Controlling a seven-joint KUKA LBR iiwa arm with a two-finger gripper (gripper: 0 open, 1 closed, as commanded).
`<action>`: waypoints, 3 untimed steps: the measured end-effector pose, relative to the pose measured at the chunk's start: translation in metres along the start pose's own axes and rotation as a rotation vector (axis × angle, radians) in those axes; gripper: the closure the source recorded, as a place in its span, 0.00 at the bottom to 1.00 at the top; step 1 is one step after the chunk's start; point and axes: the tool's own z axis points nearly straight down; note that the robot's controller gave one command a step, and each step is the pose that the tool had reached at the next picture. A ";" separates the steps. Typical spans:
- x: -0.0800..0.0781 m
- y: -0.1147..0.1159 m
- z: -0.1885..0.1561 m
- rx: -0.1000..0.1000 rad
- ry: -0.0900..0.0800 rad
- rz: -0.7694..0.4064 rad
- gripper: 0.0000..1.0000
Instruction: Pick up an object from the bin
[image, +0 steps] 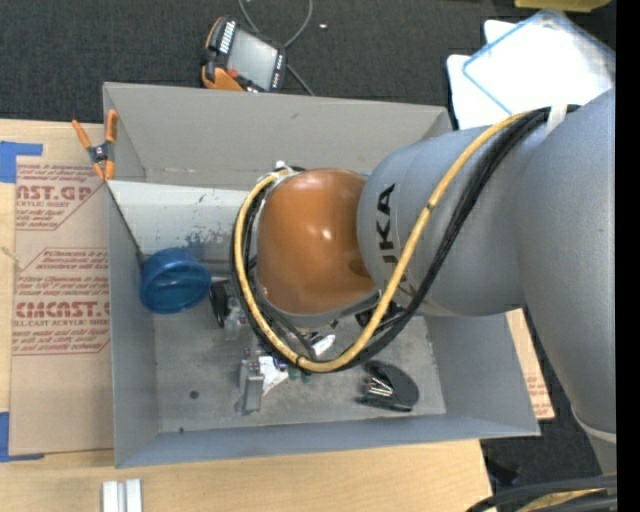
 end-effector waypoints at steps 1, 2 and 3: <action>-0.002 -0.001 -0.004 -0.002 -0.008 0.002 0.00; -0.047 -0.085 0.102 -0.001 -0.008 -0.261 0.00; -0.033 -0.083 0.023 -0.003 -0.015 -0.280 0.00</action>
Offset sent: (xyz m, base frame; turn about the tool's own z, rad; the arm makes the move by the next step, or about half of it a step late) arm 0.0491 -0.0911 -0.1090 -0.2736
